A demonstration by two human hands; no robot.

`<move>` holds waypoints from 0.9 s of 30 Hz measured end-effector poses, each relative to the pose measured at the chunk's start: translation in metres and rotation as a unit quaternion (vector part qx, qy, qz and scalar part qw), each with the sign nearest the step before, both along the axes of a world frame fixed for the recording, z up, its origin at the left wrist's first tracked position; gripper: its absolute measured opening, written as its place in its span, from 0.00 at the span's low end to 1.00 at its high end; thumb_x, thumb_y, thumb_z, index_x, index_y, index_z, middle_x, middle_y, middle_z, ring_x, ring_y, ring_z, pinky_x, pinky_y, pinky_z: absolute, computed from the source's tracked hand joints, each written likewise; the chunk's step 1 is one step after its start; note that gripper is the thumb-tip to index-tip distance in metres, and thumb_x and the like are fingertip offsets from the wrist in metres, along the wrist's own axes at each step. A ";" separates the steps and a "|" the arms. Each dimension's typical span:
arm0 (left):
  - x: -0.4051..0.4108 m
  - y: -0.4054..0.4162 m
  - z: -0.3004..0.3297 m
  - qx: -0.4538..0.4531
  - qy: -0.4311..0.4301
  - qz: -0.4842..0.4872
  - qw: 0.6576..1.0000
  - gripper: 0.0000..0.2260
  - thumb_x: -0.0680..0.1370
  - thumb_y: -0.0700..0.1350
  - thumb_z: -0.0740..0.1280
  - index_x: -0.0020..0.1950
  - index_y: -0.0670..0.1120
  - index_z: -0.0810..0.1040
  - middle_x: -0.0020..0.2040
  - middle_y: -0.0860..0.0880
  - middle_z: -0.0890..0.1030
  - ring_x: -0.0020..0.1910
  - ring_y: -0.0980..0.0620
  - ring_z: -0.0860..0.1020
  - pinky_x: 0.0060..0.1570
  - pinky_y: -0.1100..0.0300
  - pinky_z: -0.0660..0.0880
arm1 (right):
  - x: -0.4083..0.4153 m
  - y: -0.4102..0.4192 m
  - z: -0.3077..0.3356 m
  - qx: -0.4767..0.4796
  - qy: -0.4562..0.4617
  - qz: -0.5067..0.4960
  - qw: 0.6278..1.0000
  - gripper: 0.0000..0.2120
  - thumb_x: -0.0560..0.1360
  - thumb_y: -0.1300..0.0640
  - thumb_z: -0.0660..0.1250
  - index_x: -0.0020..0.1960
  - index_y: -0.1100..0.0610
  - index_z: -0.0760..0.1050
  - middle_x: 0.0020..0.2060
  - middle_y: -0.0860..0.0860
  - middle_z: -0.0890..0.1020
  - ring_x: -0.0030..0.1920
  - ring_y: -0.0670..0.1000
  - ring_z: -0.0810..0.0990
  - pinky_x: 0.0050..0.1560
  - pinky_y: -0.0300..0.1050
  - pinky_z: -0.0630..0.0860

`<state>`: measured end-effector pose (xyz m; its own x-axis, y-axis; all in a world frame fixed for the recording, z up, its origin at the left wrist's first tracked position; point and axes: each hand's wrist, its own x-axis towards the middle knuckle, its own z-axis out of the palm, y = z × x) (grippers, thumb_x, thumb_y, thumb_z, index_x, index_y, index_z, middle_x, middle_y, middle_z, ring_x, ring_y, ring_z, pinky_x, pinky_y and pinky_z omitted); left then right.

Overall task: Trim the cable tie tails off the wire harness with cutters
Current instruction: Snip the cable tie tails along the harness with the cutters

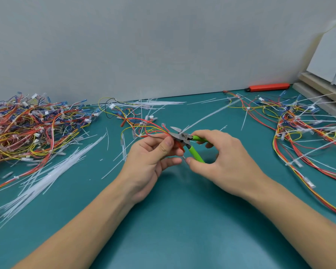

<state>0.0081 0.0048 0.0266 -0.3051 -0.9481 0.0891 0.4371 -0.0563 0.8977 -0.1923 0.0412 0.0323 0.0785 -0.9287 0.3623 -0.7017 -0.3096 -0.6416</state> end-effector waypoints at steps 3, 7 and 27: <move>-0.001 0.000 -0.002 0.000 0.015 0.010 1.000 0.08 0.75 0.41 0.70 0.51 0.39 0.81 0.48 0.38 0.83 0.40 0.47 0.83 0.41 0.57 0.82 | -0.001 0.000 0.002 -0.009 0.034 -0.002 0.999 0.23 0.71 0.44 0.76 0.65 0.42 0.78 0.54 0.39 0.80 0.56 0.43 0.74 0.58 0.41 0.70; -0.002 0.000 -0.002 -0.011 0.010 0.017 1.000 0.04 0.75 0.40 0.70 0.47 0.43 0.83 0.47 0.40 0.84 0.41 0.46 0.83 0.44 0.56 0.83 | -0.002 0.001 0.004 0.002 0.041 0.002 0.999 0.23 0.71 0.40 0.75 0.64 0.41 0.77 0.53 0.41 0.81 0.55 0.45 0.75 0.60 0.47 0.73; -0.004 0.004 0.003 -0.109 -0.071 0.099 0.987 0.07 0.75 0.41 0.71 0.51 0.41 0.82 0.46 0.42 0.86 0.41 0.46 0.84 0.44 0.55 0.81 | 0.005 0.004 -0.002 0.010 0.000 -0.009 1.000 0.22 0.68 0.31 0.67 0.58 0.40 0.78 0.46 0.40 0.80 0.48 0.44 0.77 0.51 0.46 0.77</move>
